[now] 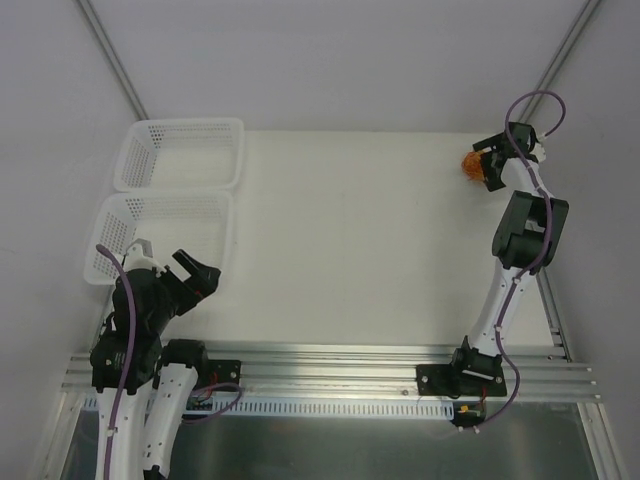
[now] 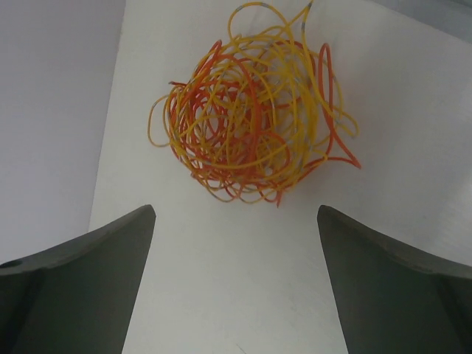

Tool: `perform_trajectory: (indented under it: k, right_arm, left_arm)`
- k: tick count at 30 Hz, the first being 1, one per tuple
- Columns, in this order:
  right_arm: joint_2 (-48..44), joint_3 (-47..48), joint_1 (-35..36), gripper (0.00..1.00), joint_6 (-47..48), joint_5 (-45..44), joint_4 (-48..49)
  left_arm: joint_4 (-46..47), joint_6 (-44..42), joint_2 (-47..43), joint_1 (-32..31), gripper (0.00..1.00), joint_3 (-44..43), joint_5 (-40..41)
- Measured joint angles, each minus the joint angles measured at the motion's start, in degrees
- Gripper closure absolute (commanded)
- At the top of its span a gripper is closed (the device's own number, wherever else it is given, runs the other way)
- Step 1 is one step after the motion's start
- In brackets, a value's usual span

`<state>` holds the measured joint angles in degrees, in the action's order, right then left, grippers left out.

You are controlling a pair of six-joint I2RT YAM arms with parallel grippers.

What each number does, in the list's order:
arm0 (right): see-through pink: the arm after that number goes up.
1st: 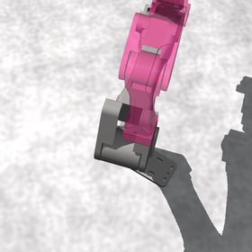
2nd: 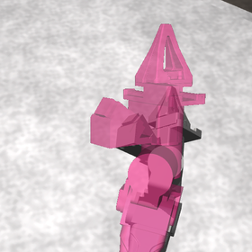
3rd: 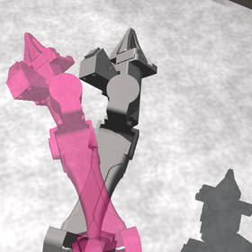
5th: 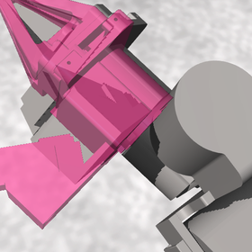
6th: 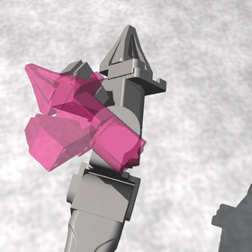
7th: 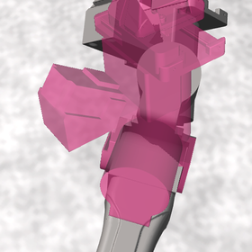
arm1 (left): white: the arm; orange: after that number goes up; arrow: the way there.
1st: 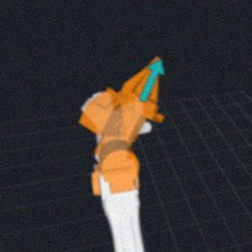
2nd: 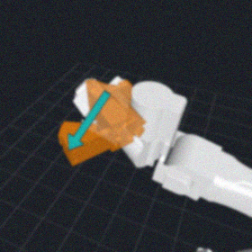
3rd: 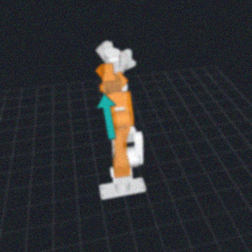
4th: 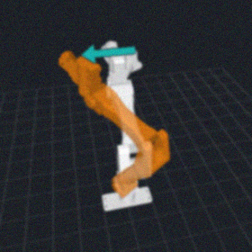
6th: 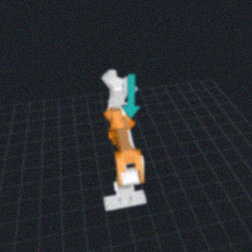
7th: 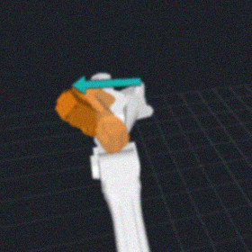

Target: Untangle the cables

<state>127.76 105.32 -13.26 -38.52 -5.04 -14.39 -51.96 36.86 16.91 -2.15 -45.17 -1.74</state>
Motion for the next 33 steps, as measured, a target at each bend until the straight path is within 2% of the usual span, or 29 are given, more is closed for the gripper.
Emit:
perform_trajectory:
  k: [2,5,8,9,11,12,14,15,16,21,26,29,33]
  right_arm:
    - [2.69,1.53,-0.02,0.05,-2.10,-0.50,1.27]
    - [5.40,2.93,-0.04,0.13,-4.48,-1.38,2.69]
    - [7.13,3.32,-0.13,0.27,-6.36,-2.36,4.24]
    - [7.63,3.32,-0.20,0.39,-6.97,-2.64,4.76]
    - [8.28,3.32,-0.37,0.52,-7.98,-2.91,5.57]
    - [8.41,3.32,-0.44,0.65,-8.55,-2.95,5.97]
    - [8.57,2.73,-0.68,0.81,-9.05,-2.93,7.56]
    - [8.57,2.16,-0.81,0.93,-9.38,-2.93,8.57]
    - [8.55,1.38,-0.94,0.97,-9.40,-2.67,9.60]
    - [5.66,-7.26,-1.29,0.99,-8.59,1.09,16.04]
    - [-4.33,-20.15,0.37,0.99,-3.63,7.85,17.46]
    - [-12.76,-28.06,3.76,0.99,0.24,12.31,16.72]
    - [-24.70,-36.85,11.67,1.00,6.75,18.03,13.53]
  left_arm:
    - [0.28,0.13,0.96,0.00,0.01,0.13,0.42]
    - [0.59,0.28,1.77,0.00,0.01,0.15,1.16]
    - [0.68,0.31,1.86,0.00,0.01,0.17,2.19]
    - [0.70,0.31,1.86,0.00,0.01,0.20,2.27]
    - [0.72,0.31,1.86,0.00,0.01,0.35,2.32]
    - [0.74,0.31,1.86,0.00,0.01,0.52,2.32]
    - [0.74,0.28,1.86,0.00,0.01,0.92,2.29]
    - [0.74,0.26,1.88,0.00,0.01,1.07,2.25]
    - [0.74,0.22,1.95,0.00,0.01,1.11,2.25]
    - [2.21,-0.35,2.73,0.00,0.01,2.05,-0.39]
    - [3.67,-2.32,4.37,0.00,0.01,3.67,-5.62]
    - [3.76,-3.82,4.90,0.00,0.01,3.93,-8.92]
    - [4.79,-4.85,4.74,0.00,0.01,5.16,-13.49]
